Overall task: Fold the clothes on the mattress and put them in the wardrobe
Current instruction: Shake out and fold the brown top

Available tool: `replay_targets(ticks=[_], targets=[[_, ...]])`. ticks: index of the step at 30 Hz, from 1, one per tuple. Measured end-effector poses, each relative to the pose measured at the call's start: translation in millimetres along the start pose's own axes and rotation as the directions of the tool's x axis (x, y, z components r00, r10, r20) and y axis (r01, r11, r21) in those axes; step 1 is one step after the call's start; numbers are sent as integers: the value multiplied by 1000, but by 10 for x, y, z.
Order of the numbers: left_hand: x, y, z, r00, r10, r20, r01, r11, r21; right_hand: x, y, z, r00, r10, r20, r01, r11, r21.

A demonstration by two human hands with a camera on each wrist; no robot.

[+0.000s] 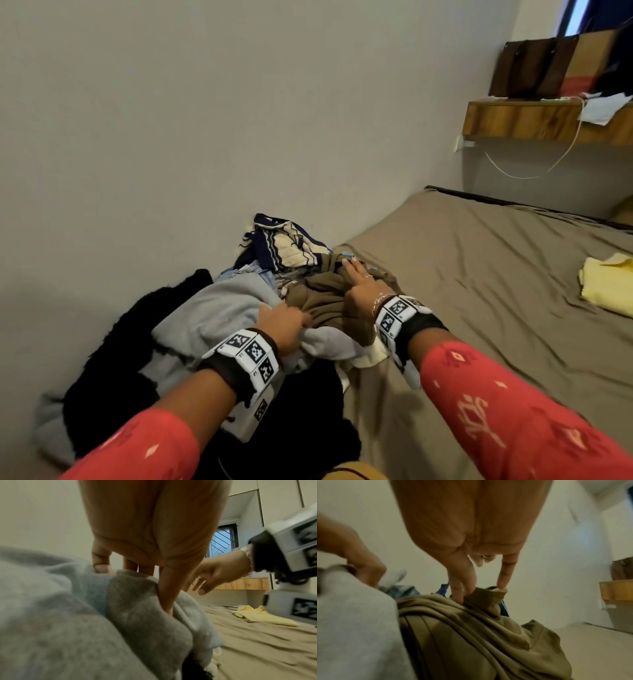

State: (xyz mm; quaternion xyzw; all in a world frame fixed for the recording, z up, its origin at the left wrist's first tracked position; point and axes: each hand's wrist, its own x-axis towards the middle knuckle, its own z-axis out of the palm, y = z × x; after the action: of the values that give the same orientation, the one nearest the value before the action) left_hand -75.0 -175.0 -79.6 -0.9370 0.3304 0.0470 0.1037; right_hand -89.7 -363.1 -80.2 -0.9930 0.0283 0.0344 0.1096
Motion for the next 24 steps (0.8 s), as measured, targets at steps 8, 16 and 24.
replay_targets(ticks=[8, 16, 24], targets=[[49, -21, 114, 999, 46, 18, -45, 997, -61, -184, 293, -655, 913, 289, -288, 48, 625, 779], [175, 463, -295, 969, -63, -240, -115, 743, -660, -1385, 436, -1916, 828, 148, -541, 464, 362, 809], [221, 1411, -577, 961, 182, -209, -274, 508, -817, -2634, 972, -2743, 655, 215, -724, 634, 366, 682]])
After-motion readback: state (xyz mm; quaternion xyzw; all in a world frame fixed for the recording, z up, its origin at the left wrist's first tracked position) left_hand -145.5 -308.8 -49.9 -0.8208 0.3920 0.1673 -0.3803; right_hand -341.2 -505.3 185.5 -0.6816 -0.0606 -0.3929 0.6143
